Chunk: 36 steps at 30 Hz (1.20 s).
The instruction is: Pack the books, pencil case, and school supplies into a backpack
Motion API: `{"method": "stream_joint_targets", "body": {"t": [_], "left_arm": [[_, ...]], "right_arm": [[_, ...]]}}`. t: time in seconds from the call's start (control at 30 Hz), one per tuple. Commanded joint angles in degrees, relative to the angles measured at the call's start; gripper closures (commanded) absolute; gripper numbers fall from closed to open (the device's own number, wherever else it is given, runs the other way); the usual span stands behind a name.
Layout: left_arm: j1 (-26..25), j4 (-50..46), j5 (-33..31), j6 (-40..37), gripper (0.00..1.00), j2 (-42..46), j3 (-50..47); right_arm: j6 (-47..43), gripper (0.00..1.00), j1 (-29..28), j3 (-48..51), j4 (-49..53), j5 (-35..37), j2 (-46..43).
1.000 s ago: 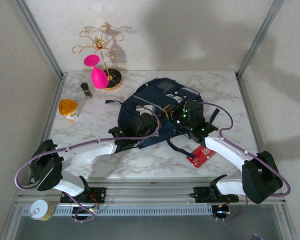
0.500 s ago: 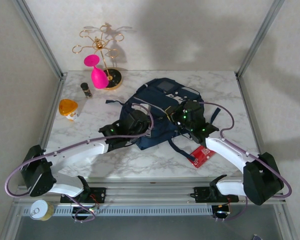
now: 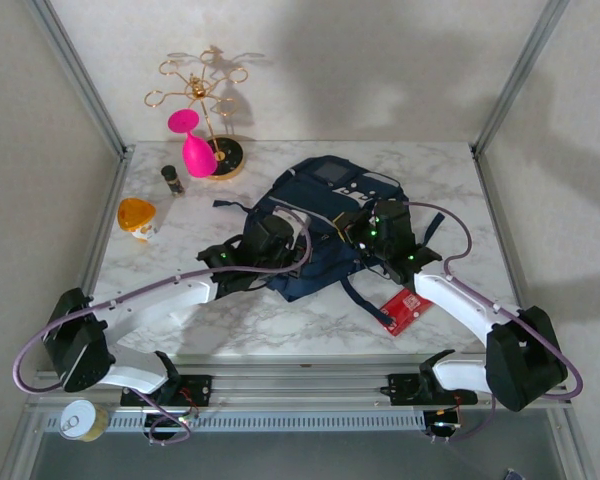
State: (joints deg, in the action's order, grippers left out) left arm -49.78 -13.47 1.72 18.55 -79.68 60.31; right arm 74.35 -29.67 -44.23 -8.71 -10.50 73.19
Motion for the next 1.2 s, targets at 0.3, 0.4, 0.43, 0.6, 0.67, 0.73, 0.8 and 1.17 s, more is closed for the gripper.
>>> {"method": "stream_joint_targets", "body": {"t": [0.3,0.4,0.43,0.6,0.67,0.73,0.8,1.17], "left_arm": [[0.7,-4.7,1.3,-10.9,0.68,-8.6,11.6],[0.8,-5.7,-0.4,-10.4,0.68,-9.6,12.4],[0.9,-5.8,-1.0,-10.3,0.68,-9.5,12.0],[1.6,-5.5,-0.2,-9.5,0.68,-9.3,10.8],[1.6,-5.8,0.0,-9.7,0.69,-10.6,11.8],[1.6,-5.9,0.2,-10.1,0.7,-11.8,12.9],[1.6,-5.6,1.7,-10.4,0.74,-13.1,14.2],[1.6,-6.7,0.3,-12.1,1.0,-13.1,15.8]], "right_arm": [[-0.3,1.0,-0.6,-3.9,-6.5,-0.9,0.9],[-0.3,1.0,-0.6,-4.1,-6.3,-0.9,0.9],[-0.3,1.0,-0.6,-4.0,-6.3,-0.9,0.9],[-0.3,1.0,-0.6,-4.0,-6.5,-1.0,1.1],[-0.3,1.0,-0.6,-4.1,-6.7,-1.2,1.2],[-0.3,1.0,-0.6,-4.0,-6.7,-1.1,1.3],[0.0,1.0,-0.7,-3.8,-6.9,-1.1,1.3],[-1.3,1.0,-0.4,-3.9,-5.4,-0.8,0.6]]}}
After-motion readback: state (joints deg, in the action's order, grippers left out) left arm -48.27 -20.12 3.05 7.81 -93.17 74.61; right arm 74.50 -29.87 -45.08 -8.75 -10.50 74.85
